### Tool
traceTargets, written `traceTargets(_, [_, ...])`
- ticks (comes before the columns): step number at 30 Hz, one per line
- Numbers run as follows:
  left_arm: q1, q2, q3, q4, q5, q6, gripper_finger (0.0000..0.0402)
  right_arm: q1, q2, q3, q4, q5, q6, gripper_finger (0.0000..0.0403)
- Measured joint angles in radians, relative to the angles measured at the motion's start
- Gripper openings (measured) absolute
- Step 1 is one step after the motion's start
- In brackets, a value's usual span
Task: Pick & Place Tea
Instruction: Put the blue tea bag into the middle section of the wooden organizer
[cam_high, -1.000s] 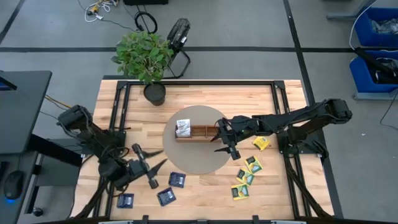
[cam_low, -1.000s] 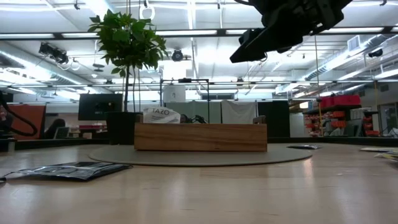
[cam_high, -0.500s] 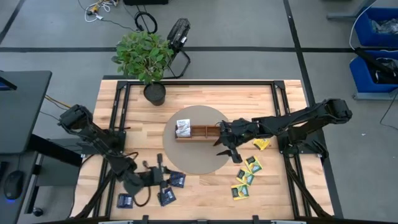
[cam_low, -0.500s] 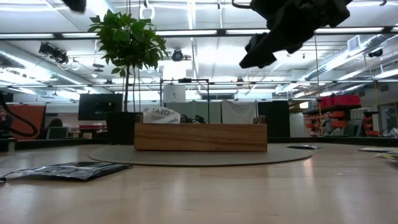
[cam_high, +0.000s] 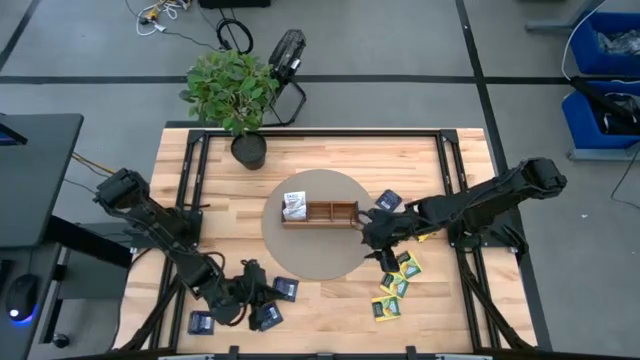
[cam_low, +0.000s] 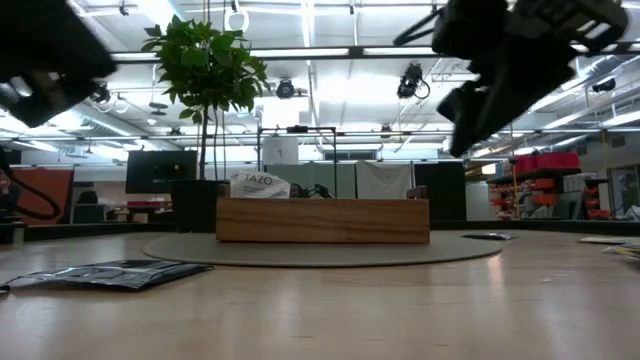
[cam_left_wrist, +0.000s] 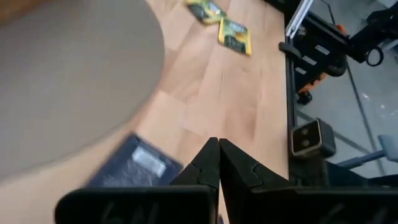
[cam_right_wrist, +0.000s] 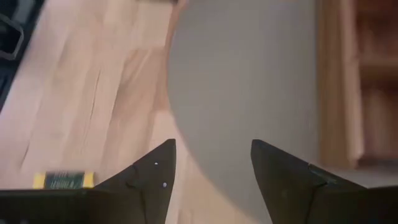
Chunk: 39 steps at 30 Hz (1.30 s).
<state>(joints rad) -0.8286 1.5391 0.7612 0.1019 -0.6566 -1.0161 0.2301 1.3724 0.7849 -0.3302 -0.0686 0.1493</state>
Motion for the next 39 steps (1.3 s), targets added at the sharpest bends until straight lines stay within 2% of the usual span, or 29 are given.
traceTargets(6, [-0.067,0.000,0.000,-0.012,-0.001,-0.126,0.0010,0.062,0.000,0.000,-0.081,0.009,0.056,0.0217])
traceTargets(11, [-0.106,0.000,0.000,-0.019,-0.019,-0.155,0.0009,0.096,0.000,0.000,-0.110,0.009,0.060,0.0217])
traceTargets(15, [-0.125,0.001,0.000,-0.125,-0.024,-0.246,0.0009,0.118,0.000,0.000,-0.174,0.011,0.058,0.0217])
traceTargets(18, [-0.126,0.012,0.000,-0.230,0.052,-0.365,0.0009,0.135,0.000,0.000,-0.199,0.038,0.046,0.0217])
traceTargets(20, [-0.108,0.024,0.000,-0.273,0.149,-0.421,0.0009,0.141,0.000,0.000,-0.194,0.055,0.021,0.0217])
traceTargets(23, [-0.067,0.032,0.001,-0.299,0.290,-0.417,0.0009,0.140,0.000,0.000,-0.135,0.076,-0.035,0.0217])
traceTargets(26, [-0.009,0.032,0.046,-0.342,0.384,-0.282,0.0009,0.136,0.000,0.000,-0.038,0.093,-0.125,0.0217])
traceTargets(29, [0.056,0.032,0.152,-0.521,0.430,-0.068,0.0009,0.118,0.000,0.000,0.108,0.092,-0.256,0.0217])
traceTargets(31, [0.098,0.032,0.229,-0.675,0.421,0.087,0.0009,0.093,0.000,0.000,0.225,0.091,-0.370,0.0217])
traceTargets(34, [0.163,0.031,0.321,-0.846,0.348,0.298,0.0009,0.033,0.000,0.000,0.360,0.092,-0.522,0.0217])
traceTargets(36, [0.205,0.030,0.365,-0.914,0.331,0.408,0.0009,-0.021,0.000,0.004,0.367,0.091,-0.563,0.0217])
traceTargets(39, [0.252,0.030,0.382,-0.945,0.344,0.512,0.0009,-0.119,0.000,0.013,0.270,0.075,-0.468,0.0217])
